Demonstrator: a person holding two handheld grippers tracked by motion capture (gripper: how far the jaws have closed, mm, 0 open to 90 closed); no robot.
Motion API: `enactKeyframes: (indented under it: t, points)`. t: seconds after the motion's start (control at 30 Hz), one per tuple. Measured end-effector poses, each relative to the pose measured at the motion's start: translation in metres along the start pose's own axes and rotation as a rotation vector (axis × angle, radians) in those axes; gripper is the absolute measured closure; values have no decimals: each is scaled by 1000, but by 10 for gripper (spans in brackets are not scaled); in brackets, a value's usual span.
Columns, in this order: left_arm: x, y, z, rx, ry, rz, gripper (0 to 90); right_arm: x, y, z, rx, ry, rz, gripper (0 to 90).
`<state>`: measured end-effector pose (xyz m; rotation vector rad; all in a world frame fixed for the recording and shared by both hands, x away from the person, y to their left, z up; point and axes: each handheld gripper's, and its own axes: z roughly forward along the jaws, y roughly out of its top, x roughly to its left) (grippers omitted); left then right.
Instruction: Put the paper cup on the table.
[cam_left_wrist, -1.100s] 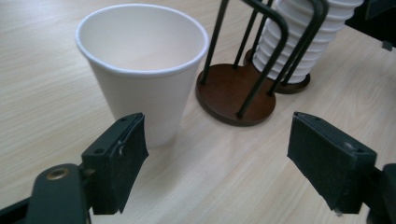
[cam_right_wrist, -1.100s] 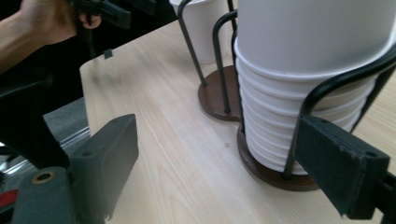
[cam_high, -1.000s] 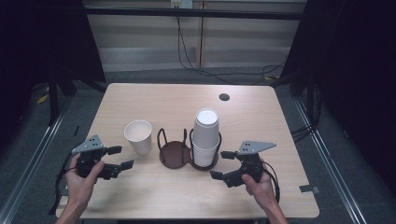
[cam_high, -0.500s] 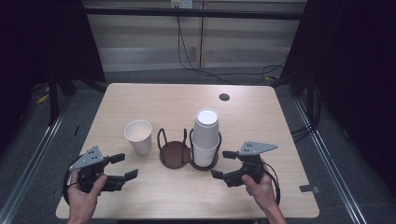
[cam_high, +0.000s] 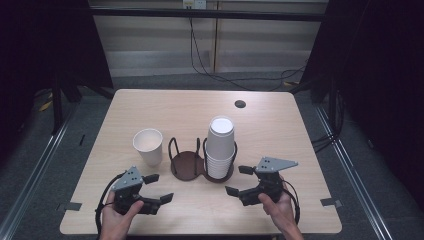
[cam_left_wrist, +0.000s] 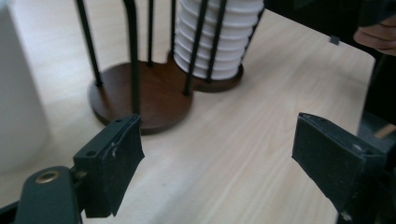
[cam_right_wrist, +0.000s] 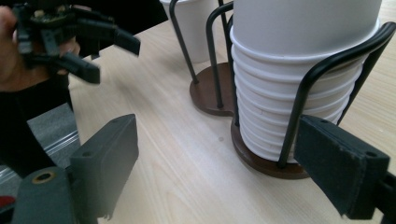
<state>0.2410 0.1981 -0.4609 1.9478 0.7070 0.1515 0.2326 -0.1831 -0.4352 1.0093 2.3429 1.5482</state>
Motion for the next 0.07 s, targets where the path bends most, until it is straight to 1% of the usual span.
enactKeyframes:
  t: [0.07]
  points:
    - [0, -1, 2, 6, -7, -7, 160, 0, -3, 5, 20, -29, 6, 142]
